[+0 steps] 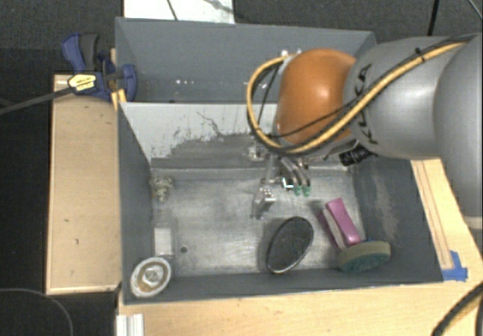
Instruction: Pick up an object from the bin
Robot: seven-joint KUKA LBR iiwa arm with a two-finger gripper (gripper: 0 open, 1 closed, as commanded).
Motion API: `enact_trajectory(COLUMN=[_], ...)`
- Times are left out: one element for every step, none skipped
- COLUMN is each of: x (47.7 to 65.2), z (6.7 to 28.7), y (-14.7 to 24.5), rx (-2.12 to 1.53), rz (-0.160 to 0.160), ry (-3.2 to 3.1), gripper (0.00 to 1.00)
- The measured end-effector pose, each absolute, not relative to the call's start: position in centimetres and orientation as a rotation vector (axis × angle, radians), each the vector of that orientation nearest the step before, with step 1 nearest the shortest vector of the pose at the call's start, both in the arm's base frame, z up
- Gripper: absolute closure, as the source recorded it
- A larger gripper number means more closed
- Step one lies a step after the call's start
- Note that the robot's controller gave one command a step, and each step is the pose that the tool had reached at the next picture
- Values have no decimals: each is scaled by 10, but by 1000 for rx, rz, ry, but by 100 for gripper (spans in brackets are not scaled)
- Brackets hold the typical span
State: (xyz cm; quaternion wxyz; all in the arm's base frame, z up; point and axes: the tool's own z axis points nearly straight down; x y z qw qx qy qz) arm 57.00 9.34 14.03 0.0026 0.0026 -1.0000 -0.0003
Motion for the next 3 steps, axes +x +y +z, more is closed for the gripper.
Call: enact_trajectory(x=[505, 506, 491], z=[68, 97, 70], y=[27, -46, -120], rx=[-40, -548, -262], rz=[0, 1, 1], ry=[-3137, -3098, -3131], gripper=[0, 0, 0])
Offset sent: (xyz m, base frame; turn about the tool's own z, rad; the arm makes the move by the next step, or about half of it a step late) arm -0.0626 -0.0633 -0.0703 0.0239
